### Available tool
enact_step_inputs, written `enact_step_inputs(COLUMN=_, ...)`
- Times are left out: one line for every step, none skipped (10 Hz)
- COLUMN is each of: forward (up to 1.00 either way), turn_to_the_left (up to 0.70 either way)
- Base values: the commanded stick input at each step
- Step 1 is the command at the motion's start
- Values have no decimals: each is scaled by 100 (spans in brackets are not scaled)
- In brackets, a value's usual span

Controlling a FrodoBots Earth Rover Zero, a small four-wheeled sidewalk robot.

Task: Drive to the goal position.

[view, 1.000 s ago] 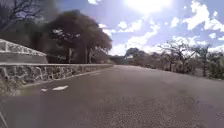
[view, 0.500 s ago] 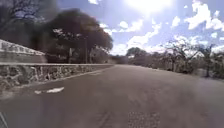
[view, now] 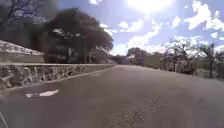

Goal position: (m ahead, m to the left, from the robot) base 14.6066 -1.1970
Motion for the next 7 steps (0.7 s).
enact_step_inputs(forward=50, turn_to_the_left=0)
enact_step_inputs(forward=50, turn_to_the_left=0)
enact_step_inputs(forward=50, turn_to_the_left=0)
enact_step_inputs(forward=50, turn_to_the_left=0)
enact_step_inputs(forward=50, turn_to_the_left=0)
enact_step_inputs(forward=50, turn_to_the_left=0)
enact_step_inputs(forward=50, turn_to_the_left=0)
